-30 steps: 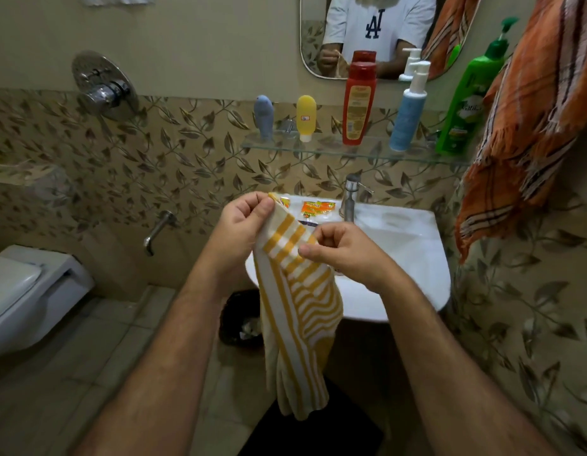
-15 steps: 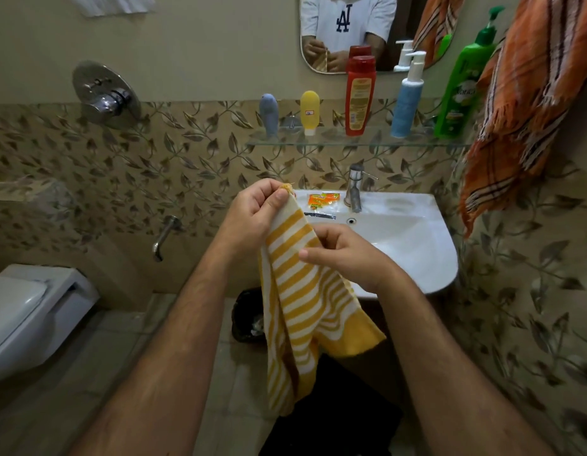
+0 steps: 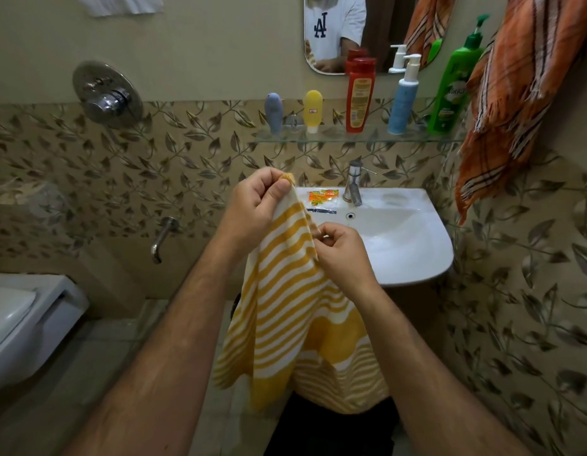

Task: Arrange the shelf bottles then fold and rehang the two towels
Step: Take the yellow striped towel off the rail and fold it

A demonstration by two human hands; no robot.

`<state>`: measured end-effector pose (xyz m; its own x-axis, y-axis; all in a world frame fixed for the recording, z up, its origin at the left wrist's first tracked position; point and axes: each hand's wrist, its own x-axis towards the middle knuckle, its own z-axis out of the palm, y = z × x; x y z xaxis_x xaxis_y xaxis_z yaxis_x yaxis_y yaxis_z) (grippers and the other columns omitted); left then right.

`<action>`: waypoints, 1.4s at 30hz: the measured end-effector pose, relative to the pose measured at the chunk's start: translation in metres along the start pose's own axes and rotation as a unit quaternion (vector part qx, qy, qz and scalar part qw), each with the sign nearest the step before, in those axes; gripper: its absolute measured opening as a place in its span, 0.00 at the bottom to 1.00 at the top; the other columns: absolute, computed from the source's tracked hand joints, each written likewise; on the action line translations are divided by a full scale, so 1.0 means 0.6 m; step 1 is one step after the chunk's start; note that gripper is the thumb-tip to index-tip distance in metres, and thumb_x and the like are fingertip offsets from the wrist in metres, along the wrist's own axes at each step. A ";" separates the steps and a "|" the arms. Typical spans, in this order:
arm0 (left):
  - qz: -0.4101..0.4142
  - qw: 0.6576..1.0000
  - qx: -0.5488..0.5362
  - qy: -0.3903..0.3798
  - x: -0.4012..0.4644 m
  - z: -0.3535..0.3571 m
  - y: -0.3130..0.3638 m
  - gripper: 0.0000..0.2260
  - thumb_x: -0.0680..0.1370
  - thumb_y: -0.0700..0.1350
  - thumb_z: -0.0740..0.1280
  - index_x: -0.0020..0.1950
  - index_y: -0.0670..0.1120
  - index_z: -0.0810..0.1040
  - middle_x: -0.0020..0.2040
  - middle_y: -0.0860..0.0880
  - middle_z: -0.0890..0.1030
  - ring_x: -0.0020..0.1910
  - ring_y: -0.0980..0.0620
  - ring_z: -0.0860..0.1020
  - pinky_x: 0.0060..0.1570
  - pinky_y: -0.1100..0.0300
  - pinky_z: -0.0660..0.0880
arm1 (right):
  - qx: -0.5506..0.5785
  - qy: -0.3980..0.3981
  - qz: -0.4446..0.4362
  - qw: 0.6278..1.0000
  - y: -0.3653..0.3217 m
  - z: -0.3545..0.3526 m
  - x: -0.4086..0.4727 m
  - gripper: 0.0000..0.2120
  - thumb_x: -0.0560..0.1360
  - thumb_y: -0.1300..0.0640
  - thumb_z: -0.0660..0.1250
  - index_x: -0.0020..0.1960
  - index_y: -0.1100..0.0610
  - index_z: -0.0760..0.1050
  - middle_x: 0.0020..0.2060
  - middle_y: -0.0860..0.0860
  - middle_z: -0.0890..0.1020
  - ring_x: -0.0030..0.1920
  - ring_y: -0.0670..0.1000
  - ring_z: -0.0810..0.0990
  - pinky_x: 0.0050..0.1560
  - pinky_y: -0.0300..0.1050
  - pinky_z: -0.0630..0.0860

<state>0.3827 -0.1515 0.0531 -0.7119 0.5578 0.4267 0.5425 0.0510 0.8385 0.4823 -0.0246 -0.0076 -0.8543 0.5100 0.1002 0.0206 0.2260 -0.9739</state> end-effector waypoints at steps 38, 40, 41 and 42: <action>0.058 0.988 0.049 0.135 0.034 -0.054 -0.011 0.06 0.81 0.48 0.62 0.47 0.57 0.75 0.42 0.58 0.77 0.40 0.64 0.74 0.41 0.66 0.75 | -0.127 -0.081 -0.015 0.988 0.030 -0.066 0.035 0.06 0.72 0.50 0.72 0.39 0.50 0.80 0.32 0.50 0.84 0.37 0.51 0.84 0.44 0.55 0.83; 0.058 0.987 0.046 0.143 0.035 -0.054 -0.008 0.08 0.82 0.45 0.62 0.47 0.56 0.75 0.42 0.57 0.76 0.39 0.64 0.74 0.39 0.68 0.74 | -0.162 -0.061 -0.051 0.983 0.034 -0.065 0.032 0.07 0.73 0.48 0.70 0.38 0.49 0.79 0.28 0.47 0.81 0.33 0.50 0.80 0.41 0.56 0.82; 0.058 0.986 0.045 0.147 0.035 -0.053 -0.006 0.08 0.83 0.45 0.61 0.46 0.56 0.75 0.42 0.57 0.76 0.39 0.64 0.74 0.39 0.69 0.74 | -0.176 -0.051 -0.063 0.981 0.035 -0.064 0.031 0.07 0.73 0.48 0.70 0.39 0.49 0.78 0.27 0.46 0.79 0.31 0.48 0.78 0.41 0.55 0.81; 0.057 0.986 0.045 0.151 0.035 -0.052 -0.006 0.08 0.83 0.45 0.61 0.46 0.56 0.74 0.42 0.57 0.76 0.39 0.64 0.75 0.39 0.69 0.74 | -0.189 -0.046 -0.075 0.978 0.037 -0.062 0.030 0.06 0.74 0.48 0.69 0.40 0.49 0.78 0.26 0.45 0.79 0.31 0.47 0.78 0.41 0.55 0.81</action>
<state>0.3519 -0.1659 0.0695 -0.7373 0.2926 0.6089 0.6541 0.0839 0.7517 0.4868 0.0204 -0.0199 -0.9055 0.3739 0.2006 0.0666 0.5921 -0.8031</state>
